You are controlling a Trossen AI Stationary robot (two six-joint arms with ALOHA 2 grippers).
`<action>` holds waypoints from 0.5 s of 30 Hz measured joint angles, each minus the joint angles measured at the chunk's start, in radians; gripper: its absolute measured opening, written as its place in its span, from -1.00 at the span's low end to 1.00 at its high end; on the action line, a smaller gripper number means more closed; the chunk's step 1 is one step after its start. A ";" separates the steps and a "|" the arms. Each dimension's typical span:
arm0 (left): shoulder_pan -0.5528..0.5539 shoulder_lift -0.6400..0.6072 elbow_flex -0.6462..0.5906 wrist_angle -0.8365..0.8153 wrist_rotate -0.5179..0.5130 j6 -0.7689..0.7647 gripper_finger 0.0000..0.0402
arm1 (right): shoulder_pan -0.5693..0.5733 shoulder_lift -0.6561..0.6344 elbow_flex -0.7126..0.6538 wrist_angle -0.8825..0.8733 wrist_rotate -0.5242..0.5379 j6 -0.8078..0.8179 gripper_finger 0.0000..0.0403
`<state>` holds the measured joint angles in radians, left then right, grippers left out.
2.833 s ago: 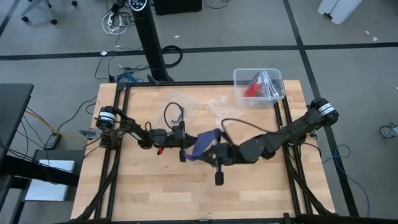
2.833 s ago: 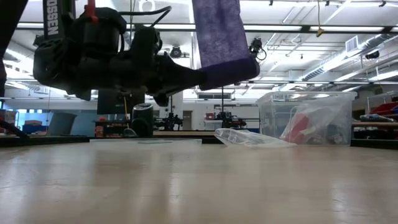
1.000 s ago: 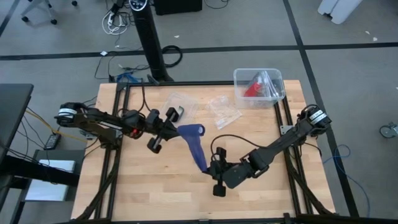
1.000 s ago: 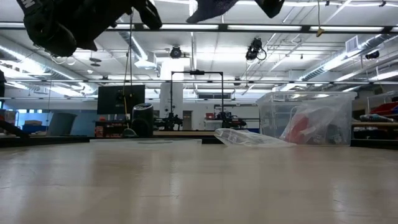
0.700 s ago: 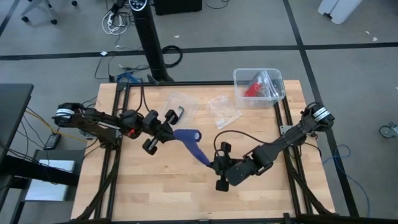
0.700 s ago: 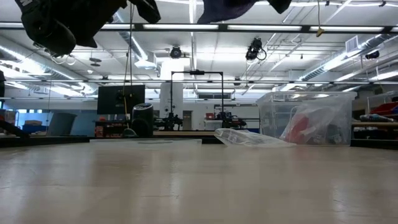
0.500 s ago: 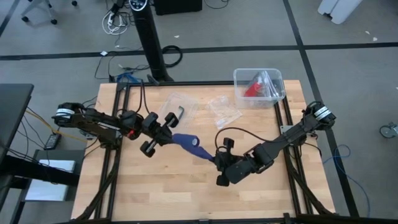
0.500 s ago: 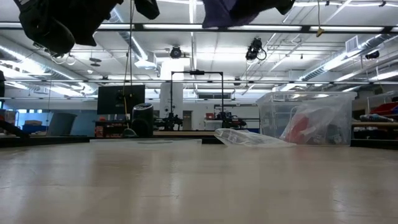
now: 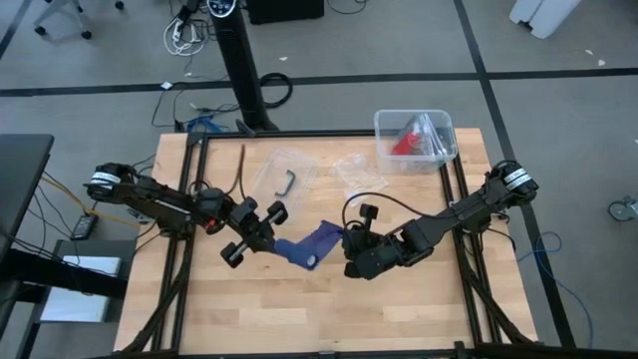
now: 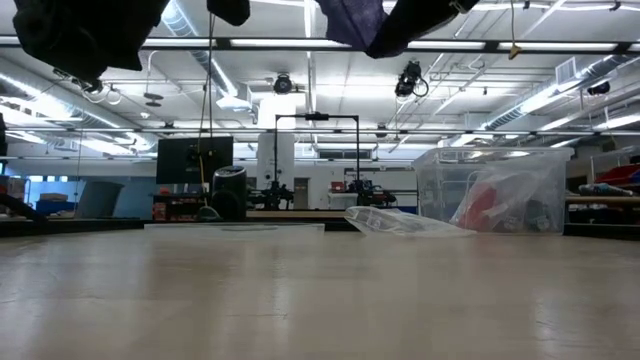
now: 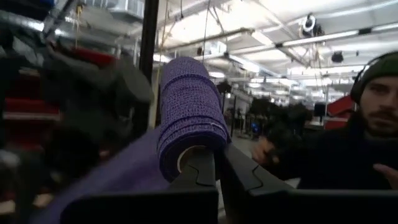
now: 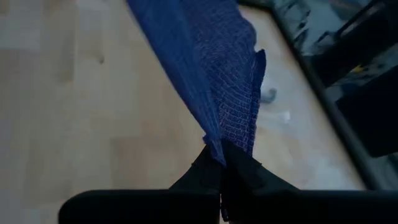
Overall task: Roll bandage
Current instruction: Roll the blue bandage
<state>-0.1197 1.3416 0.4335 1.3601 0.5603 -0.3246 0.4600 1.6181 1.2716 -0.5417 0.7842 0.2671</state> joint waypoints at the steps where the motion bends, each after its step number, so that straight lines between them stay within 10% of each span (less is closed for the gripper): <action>1: -0.009 0.000 0.000 -0.016 -0.006 0.004 -0.98 | -0.001 -0.009 0.000 -0.002 0.021 -0.016 -1.00; 15: -0.112 0.001 0.000 -0.291 -0.155 0.099 -0.98 | 0.009 -0.159 0.000 0.262 0.241 -0.450 -1.00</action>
<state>-0.2320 1.3422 0.4339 1.0695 0.4050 -0.2253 0.4694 1.4586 1.2716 -0.2795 1.0248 -0.1833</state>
